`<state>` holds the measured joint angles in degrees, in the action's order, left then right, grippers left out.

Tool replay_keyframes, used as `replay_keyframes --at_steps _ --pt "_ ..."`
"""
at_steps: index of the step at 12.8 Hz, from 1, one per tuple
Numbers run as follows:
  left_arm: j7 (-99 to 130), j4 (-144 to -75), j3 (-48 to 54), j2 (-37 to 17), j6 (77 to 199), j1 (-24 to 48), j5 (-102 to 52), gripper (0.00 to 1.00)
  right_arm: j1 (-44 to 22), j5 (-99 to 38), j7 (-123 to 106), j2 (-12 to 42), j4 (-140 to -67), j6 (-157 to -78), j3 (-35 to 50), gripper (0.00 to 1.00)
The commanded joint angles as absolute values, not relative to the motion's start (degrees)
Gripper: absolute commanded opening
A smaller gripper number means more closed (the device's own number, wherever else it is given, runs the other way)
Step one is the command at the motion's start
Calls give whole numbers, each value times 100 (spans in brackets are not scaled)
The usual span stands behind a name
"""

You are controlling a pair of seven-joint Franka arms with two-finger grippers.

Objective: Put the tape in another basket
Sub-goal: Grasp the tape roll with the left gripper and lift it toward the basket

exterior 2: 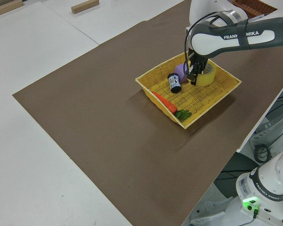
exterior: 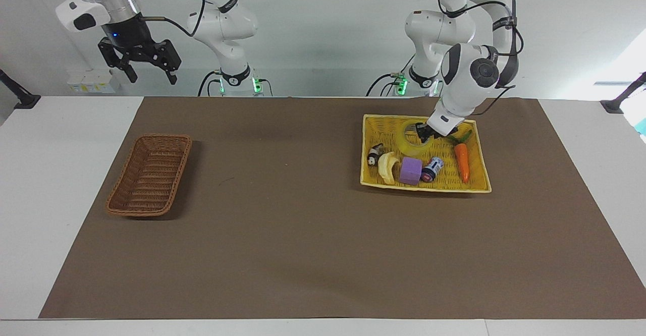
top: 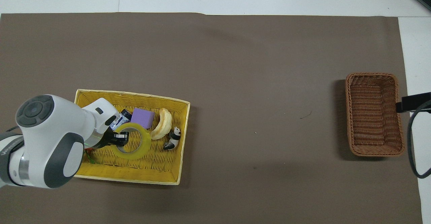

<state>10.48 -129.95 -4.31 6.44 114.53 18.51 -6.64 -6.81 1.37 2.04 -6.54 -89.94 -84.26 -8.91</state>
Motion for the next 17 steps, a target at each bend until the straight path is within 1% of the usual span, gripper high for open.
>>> replay_keyframes --at_steps 1,3,4,6,8,12,17 --pt "1020 -12245 -466 554 10760 1933 -738 0 -624 62 246 -747 -9079 -8402 -861 100" --pt "1002 -11753 -431 519 10382 1969 -878 0 -624 62 246 -747 -9079 -8402 -861 100" --pt "976 -11533 -422 405 10232 1969 -1157 0 -633 62 246 -747 -9079 -8402 -861 100" --pt "1019 -11172 -422 229 9950 2187 -1458 0 -633 62 246 -747 -9079 -8402 -861 100" --pt "1063 -11145 -431 237 9967 2538 -1520 0 -624 62 246 -756 -9079 -8402 -861 100" --pt "1186 -11188 -422 290 10150 3005 -2020 0 -624 62 246 -747 -9079 -8402 -861 100" --pt "1389 -11224 -422 299 11248 3901 -2469 0 -624 62 246 -747 -9079 -8402 -861 100"
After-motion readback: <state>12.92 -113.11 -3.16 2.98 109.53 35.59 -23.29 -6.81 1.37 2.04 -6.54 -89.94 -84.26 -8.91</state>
